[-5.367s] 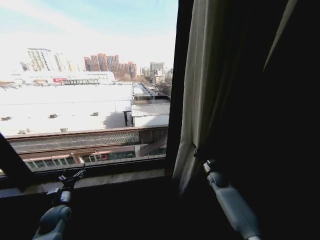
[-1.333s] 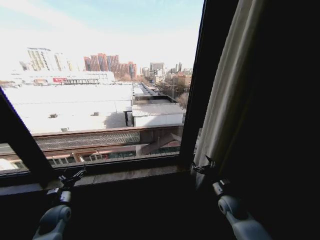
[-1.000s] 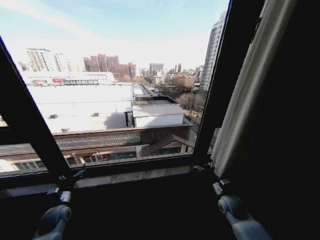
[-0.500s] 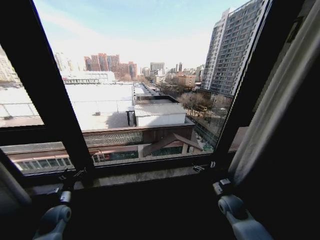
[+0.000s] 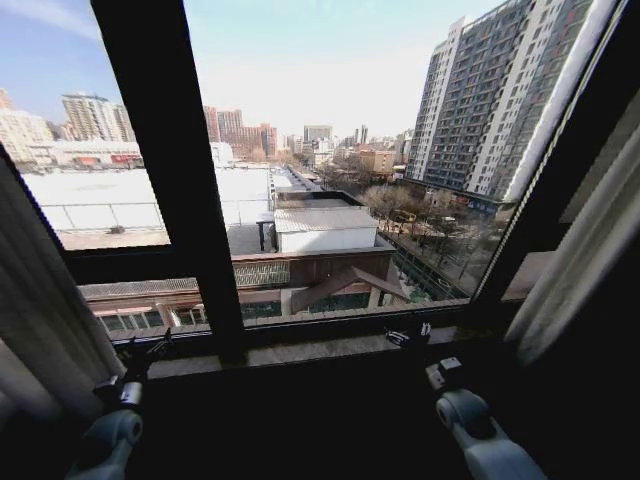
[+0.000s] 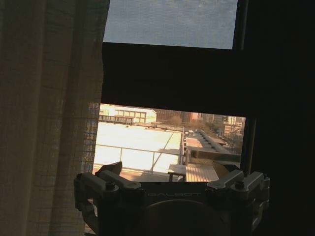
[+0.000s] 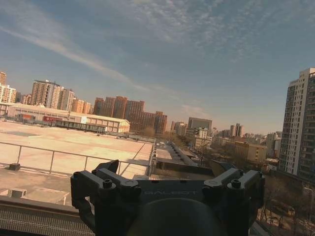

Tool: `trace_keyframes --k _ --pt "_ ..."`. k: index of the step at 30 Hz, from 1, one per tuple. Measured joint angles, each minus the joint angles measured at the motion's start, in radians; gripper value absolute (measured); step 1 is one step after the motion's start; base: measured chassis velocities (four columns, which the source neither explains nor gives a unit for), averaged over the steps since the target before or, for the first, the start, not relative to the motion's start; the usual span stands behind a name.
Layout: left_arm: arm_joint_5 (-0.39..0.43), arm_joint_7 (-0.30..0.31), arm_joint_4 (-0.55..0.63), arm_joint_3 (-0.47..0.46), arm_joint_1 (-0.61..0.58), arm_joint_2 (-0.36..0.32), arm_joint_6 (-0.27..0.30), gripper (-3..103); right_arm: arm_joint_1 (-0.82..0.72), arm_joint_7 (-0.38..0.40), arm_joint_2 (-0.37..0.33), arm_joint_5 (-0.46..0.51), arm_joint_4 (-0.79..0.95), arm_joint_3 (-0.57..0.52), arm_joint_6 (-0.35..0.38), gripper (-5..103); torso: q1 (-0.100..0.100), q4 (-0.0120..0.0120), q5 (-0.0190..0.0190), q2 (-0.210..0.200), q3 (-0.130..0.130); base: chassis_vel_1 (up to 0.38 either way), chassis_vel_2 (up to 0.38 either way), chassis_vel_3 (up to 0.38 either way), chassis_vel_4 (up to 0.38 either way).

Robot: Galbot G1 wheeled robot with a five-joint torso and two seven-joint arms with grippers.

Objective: Open the curtains by pulling them apart, changing their state from closed to fully open.

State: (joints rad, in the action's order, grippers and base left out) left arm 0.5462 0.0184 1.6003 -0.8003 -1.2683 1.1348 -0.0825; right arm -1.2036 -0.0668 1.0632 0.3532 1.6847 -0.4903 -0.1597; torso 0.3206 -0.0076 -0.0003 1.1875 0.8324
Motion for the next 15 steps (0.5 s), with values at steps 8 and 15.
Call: trace_keyframes --k 8,15 --pt "0.000 0.000 0.000 0.000 0.000 0.000 0.000 100 0.000 0.000 0.000 0.000 0.000 0.000 0.000 100 0.000 0.0003 0.0006 0.000 0.000 0.342 0.337 -0.373 -0.339" --pt "0.000 0.000 0.000 -0.001 0.000 0.000 0.000 100 0.000 0.000 0.000 0.000 0.000 0.000 0.000 100 0.000 0.0009 -0.0002 0.000 0.000 0.181 0.170 -0.136 -0.189"
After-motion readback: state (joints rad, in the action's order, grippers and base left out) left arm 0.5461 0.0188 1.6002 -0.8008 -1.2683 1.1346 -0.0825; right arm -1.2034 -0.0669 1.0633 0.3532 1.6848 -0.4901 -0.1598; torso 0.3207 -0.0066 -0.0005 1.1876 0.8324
